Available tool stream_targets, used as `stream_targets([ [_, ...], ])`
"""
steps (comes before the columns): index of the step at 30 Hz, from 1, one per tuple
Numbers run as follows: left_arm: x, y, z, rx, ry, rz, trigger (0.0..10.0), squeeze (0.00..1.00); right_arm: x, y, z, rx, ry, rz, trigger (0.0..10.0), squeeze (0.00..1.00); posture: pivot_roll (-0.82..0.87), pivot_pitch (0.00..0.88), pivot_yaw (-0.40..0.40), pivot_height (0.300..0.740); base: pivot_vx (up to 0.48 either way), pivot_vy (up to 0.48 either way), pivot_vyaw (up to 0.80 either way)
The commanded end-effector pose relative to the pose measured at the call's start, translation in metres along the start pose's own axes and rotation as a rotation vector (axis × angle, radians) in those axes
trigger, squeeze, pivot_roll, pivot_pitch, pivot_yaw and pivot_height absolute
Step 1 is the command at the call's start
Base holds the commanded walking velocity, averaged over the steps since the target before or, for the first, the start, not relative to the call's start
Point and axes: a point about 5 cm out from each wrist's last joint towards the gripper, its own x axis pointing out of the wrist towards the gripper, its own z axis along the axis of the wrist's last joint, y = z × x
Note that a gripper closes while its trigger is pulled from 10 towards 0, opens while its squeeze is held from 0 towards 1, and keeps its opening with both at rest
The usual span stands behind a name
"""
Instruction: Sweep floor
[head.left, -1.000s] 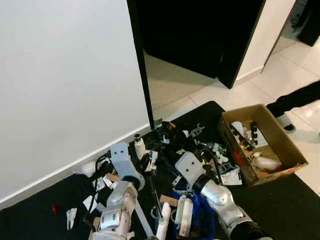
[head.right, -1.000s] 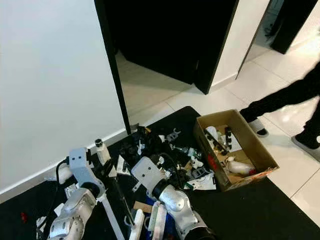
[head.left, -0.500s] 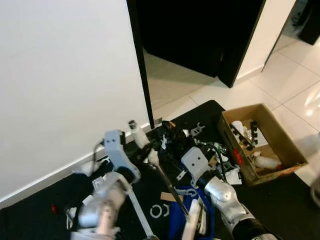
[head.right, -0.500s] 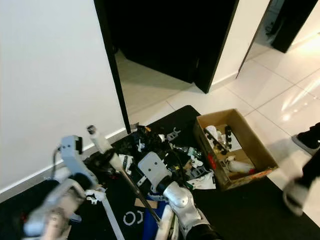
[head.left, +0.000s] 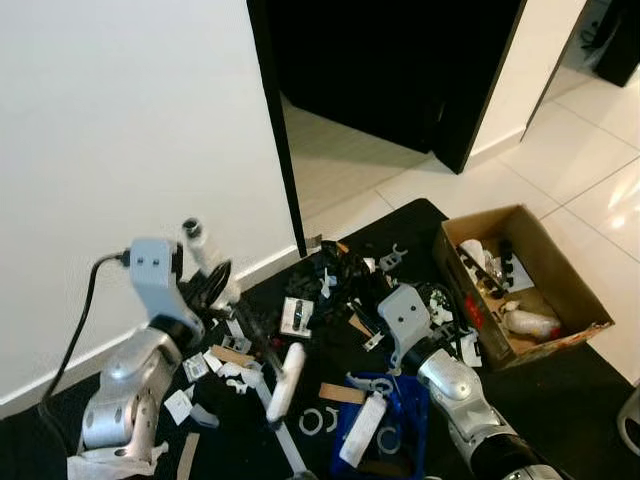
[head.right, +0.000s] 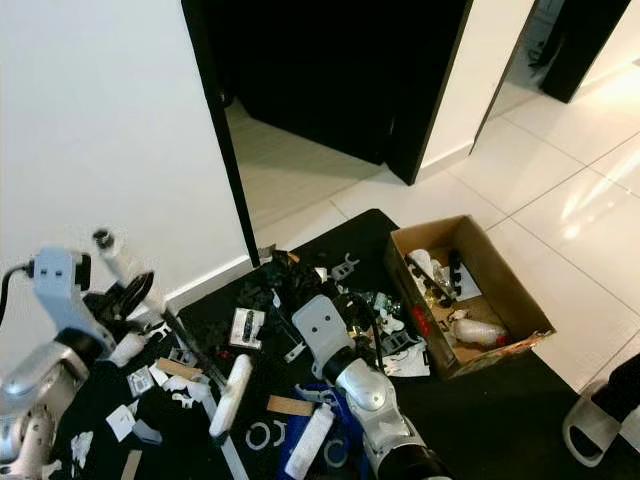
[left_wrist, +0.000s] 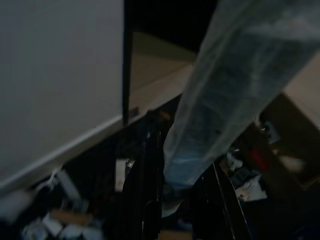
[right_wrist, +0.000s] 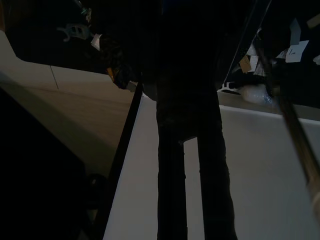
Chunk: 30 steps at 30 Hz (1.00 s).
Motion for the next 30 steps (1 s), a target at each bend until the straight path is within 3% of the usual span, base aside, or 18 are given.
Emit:
stream_targets([
  [1,0.001,0.002,-0.029,-0.052,0.04,0.064,10.0,0.0,-0.002,0.005,-0.004,0.006,0.014,0.011,10.0,0.0,0.09,0.321,0.051,0.74,0.0,0.0,0.0],
  [4,0.003,0.009,-0.056,-0.091,0.104,0.176,10.0,0.0,-0.002,0.005,-0.003,0.002,0.008,0.013,10.0,0.0,0.06,0.321,0.049,0.74,0.0,0.0,0.0],
  [7,0.001,0.013,-0.07,-0.132,0.143,0.236,10.0,0.0,-0.003,0.003,-0.002,-0.004,0.002,0.011,10.0,0.0,0.06,0.321,0.048,0.74,0.0,0.0,0.0],
  [11,-0.001,0.014,-0.078,-0.166,0.159,0.272,10.0,0.0,-0.005,0.0,-0.003,-0.006,0.004,0.005,10.0,0.0,0.05,0.322,0.05,0.74,0.0,0.0,0.0],
  [16,0.001,0.005,-0.083,-0.339,0.133,0.244,10.0,0.0,-0.007,-0.002,-0.005,-0.004,0.011,0.0,10.0,0.0,0.06,0.318,0.047,0.74,0.0,0.0,0.0],
  [17,0.001,0.005,-0.083,-0.339,0.133,0.244,10.0,0.0,-0.007,-0.002,-0.005,-0.004,0.011,0.0,10.0,0.0,0.06,0.318,0.047,0.74,0.0,0.0,0.0],
  [21,0.013,-0.027,-0.081,-0.505,0.101,0.114,10.0,0.0,-0.004,0.001,-0.003,0.005,0.01,0.006,10.0,0.0,0.07,0.309,0.044,0.74,0.0,0.0,0.0],
  [22,0.013,-0.027,-0.081,-0.505,0.101,0.114,10.0,0.0,-0.004,0.001,-0.003,0.005,0.01,0.006,10.0,0.0,0.07,0.309,0.044,0.74,0.0,0.0,0.0],
  [23,0.016,-0.046,-0.079,-0.576,0.095,0.034,10.0,0.0,-0.002,0.002,-0.002,0.007,0.005,0.01,10.0,0.0,0.07,0.306,0.046,0.74,0.0,0.0,0.0],
  [24,0.016,-0.046,-0.079,-0.576,0.095,0.034,10.0,0.0,-0.002,0.002,-0.002,0.007,0.005,0.01,10.0,0.0,0.07,0.306,0.046,0.74,0.0,0.0,0.0],
  [27,0.012,-0.073,-0.074,-0.625,0.112,-0.091,10.0,0.0,-0.001,0.001,-0.001,0.008,0.002,0.009,10.0,0.0,0.07,0.303,0.047,0.74,0.0,0.0,0.0],
  [30,0.006,-0.082,-0.067,-0.628,0.115,-0.154,10.0,0.0,-0.002,0.0,-0.002,0.008,0.003,0.007,10.0,0.0,0.07,0.3,0.051,0.74,0.0,0.0,0.0],
])
